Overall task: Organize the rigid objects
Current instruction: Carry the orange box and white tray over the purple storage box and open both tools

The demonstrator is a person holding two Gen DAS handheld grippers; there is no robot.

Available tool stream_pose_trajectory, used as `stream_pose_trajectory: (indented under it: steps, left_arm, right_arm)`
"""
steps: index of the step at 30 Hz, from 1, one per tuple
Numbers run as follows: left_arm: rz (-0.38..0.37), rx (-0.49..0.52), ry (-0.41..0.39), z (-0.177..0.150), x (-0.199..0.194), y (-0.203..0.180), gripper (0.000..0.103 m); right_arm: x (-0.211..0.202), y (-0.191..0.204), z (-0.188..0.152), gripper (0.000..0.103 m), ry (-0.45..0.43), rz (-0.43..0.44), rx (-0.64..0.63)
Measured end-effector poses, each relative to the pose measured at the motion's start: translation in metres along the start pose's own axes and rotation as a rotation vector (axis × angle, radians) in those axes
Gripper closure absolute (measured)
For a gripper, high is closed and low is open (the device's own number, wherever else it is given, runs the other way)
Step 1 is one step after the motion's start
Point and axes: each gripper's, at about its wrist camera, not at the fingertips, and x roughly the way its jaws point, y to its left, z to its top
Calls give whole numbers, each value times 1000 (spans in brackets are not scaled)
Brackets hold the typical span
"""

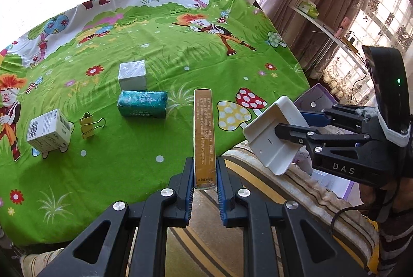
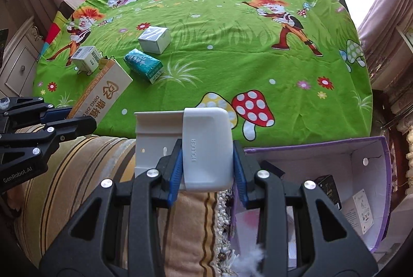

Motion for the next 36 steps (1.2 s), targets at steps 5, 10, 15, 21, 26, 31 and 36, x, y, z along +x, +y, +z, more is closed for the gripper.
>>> stream_pose_trajectory:
  steps: [5, 10, 15, 21, 26, 31, 36]
  left_arm:
    - [-36, 23, 2, -1, 1, -26, 86]
    - [-78, 56, 8, -1, 3, -57, 86]
    - [-113, 96, 21, -2, 7, -87, 86]
    - [-136, 141, 37, -6, 11, -117, 86]
    - [-142, 168, 43, -9, 13, -133, 86]
    - [-149, 184, 48, -12, 14, -144, 86]
    - [-156, 200, 54, -15, 16, -154, 86]
  right_arm:
    - [-16, -27, -17, 63, -15, -25, 55]
    - [-29, -54, -34, 63, -24, -54, 116]
    - [-38, -79, -52, 63, -26, -91, 168]
    - [-45, -101, -69, 63, -26, -122, 216]
    - [-51, -114, -80, 63, -30, -138, 245]
    - [-58, -124, -88, 63, -35, -158, 266]
    - [-63, -133, -96, 63, -35, -180, 284]
